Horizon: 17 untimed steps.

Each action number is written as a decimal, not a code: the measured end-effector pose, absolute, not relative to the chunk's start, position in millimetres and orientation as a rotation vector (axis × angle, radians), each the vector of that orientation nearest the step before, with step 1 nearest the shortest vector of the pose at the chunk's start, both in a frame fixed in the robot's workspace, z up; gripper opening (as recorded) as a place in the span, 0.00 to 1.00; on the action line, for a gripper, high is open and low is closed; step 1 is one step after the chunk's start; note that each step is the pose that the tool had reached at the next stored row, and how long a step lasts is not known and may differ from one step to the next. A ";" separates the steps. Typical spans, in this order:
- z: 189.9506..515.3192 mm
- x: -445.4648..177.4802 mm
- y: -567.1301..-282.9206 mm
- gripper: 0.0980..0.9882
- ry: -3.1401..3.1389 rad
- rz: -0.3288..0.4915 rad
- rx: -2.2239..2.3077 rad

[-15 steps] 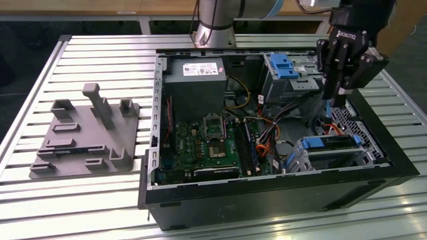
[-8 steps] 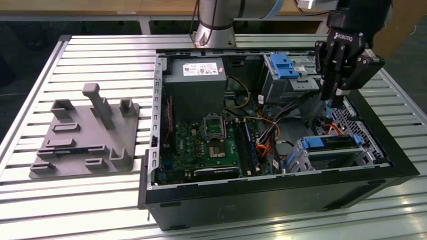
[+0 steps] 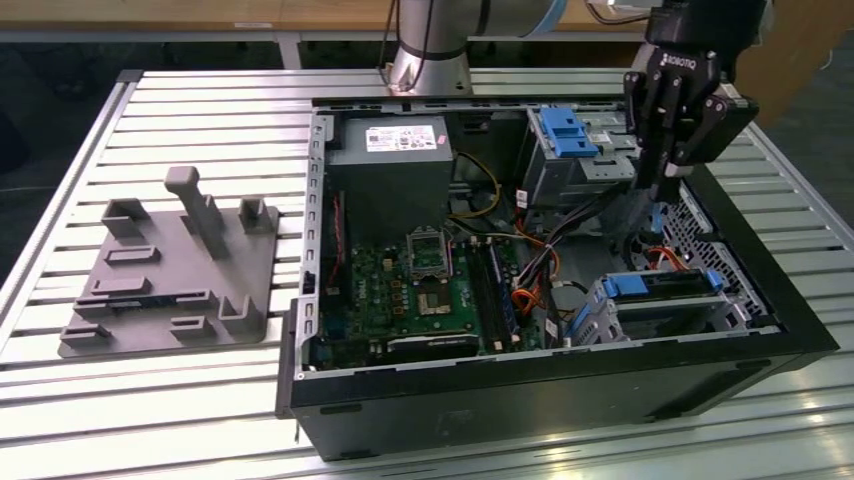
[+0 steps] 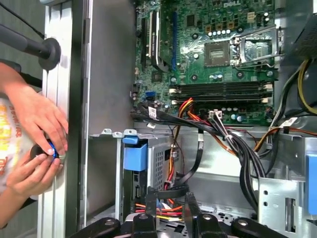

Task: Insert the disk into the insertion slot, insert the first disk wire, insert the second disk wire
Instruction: 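Insert the second disk wire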

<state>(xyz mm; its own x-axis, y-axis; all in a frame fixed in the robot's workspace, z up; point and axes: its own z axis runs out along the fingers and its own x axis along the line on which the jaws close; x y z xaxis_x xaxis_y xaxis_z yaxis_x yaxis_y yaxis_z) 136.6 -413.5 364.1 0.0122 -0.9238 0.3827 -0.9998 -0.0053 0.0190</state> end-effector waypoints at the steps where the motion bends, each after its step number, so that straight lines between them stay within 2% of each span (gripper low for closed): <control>1: 363.9 136.6 -414.1 0.30 -1.987 0.384 2.005; 17: 347.4 136.6 -427.0 0.30 -1.965 0.418 1.982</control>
